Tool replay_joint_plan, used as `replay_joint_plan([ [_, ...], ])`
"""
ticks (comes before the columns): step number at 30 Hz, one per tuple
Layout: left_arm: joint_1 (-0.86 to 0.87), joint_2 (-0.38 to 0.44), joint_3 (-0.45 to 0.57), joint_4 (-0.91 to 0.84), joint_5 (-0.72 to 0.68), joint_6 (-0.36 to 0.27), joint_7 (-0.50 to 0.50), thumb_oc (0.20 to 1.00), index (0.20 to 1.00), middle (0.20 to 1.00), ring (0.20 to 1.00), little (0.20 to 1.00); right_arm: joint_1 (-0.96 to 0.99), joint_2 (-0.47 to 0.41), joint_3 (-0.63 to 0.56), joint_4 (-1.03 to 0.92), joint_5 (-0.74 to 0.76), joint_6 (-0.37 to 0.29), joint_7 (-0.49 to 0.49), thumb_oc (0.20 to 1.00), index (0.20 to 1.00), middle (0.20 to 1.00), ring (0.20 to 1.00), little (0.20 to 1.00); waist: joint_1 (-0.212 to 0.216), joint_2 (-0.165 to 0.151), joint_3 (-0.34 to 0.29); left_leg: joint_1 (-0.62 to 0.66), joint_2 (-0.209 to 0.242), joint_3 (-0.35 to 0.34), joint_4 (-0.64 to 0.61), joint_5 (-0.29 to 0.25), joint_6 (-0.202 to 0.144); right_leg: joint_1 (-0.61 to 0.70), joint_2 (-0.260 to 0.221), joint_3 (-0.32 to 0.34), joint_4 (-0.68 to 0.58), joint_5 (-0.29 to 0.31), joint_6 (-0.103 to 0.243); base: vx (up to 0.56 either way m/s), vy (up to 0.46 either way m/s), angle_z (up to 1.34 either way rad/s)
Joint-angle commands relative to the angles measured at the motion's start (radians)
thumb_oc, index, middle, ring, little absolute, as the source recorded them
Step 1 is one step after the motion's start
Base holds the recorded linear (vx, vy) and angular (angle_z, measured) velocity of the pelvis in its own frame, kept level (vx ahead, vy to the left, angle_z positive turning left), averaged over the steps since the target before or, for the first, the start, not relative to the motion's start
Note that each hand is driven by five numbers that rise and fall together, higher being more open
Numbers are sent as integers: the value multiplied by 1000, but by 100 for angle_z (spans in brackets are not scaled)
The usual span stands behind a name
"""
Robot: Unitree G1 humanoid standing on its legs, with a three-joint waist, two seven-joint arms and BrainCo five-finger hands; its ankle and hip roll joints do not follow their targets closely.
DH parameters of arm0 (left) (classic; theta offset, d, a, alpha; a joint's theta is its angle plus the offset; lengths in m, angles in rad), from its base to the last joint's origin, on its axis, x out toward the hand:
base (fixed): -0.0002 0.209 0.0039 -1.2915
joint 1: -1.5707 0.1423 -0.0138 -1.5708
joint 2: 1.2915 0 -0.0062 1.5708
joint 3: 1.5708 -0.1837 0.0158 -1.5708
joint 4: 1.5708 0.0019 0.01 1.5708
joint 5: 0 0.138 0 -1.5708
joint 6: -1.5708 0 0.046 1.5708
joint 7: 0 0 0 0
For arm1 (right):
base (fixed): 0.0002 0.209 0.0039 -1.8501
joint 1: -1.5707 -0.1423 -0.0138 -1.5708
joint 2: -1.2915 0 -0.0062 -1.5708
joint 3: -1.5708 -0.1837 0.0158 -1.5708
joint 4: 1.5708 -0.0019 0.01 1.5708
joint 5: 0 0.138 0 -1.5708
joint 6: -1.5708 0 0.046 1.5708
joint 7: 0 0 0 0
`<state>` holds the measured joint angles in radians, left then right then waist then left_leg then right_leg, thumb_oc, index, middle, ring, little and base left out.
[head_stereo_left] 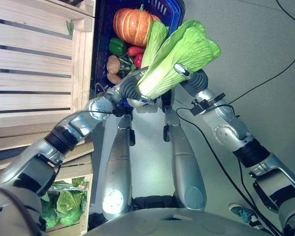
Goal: Pick up fruits and vegetables into the basket
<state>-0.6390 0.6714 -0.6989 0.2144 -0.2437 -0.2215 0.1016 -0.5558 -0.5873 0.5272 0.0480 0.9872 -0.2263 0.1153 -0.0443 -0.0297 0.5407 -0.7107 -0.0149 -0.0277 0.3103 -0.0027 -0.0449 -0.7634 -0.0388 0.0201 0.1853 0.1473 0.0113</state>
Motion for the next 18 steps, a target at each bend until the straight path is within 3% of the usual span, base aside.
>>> replay_joint_plan([
  [1,62,-93,146,-20,-144,-166,139,1000,1000,1000,1000,1000,-36,82,-23,-80,-50,-55,32,200,200,200,200,200,19,7,-21,22,-40,11,-126,61,18,56,48,-82,74,-109,78,2,-33,-2],
  [4,89,-132,247,0,-180,-195,183,1000,1000,1000,1000,1000,-31,102,-64,-73,-80,-28,17,200,200,200,200,200,24,5,-21,25,-44,5,-120,61,17,60,51,-82,79,-115,73,0,0,0],
  [9,97,-149,361,27,-214,-181,208,1000,1000,1000,1000,1000,-19,109,-119,-86,-102,25,7,200,200,200,200,200,23,9,-21,27,-49,4,-109,62,14,61,53,-79,92,-125,63,5,17,1],
  [18,82,-161,441,123,-216,-184,246,1000,1000,1000,1000,1000,-7,98,-158,-67,-141,44,8,200,200,200,200,200,11,14,-21,28,-48,10,-100,61,9,59,57,-74,106,-140,53,2,40,-1],
])
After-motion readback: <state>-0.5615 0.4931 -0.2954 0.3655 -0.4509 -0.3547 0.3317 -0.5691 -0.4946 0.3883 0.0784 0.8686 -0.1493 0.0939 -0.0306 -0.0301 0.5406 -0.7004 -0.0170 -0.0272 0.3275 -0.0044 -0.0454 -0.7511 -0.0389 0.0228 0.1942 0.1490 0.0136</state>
